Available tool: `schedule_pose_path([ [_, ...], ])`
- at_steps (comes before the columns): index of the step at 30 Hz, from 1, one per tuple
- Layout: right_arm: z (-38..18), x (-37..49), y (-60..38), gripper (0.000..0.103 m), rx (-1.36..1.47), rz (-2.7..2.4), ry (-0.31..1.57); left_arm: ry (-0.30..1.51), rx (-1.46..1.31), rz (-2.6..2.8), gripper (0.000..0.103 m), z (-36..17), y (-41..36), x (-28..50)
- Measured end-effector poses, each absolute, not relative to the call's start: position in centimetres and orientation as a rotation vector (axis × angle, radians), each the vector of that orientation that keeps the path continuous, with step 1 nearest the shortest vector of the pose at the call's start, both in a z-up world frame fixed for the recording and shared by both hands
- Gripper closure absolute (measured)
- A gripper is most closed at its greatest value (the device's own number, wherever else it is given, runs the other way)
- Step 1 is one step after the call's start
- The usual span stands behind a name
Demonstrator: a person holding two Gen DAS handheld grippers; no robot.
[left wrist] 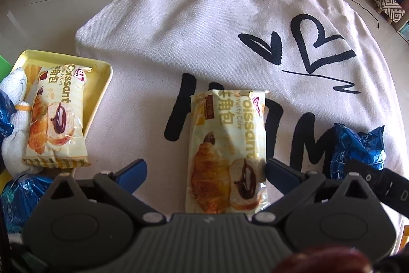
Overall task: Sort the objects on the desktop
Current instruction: 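Close the left tool on the last croissant pack while the right tool closes on a blue pack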
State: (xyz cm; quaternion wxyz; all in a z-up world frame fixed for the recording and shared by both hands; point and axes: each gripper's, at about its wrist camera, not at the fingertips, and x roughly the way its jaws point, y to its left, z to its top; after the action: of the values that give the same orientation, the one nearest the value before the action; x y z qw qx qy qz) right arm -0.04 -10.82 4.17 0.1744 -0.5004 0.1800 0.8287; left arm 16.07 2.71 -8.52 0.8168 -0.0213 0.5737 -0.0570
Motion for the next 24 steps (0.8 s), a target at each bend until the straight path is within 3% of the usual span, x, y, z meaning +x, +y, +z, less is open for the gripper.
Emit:
schedule_pose_path([
  [24, 2.2, -1.1, -10.3, 0.000, -1.461, 2.296, 0.484, 1.213, 0.063, -0.105, 0.000, -11.4, 1.1, 16.1],
])
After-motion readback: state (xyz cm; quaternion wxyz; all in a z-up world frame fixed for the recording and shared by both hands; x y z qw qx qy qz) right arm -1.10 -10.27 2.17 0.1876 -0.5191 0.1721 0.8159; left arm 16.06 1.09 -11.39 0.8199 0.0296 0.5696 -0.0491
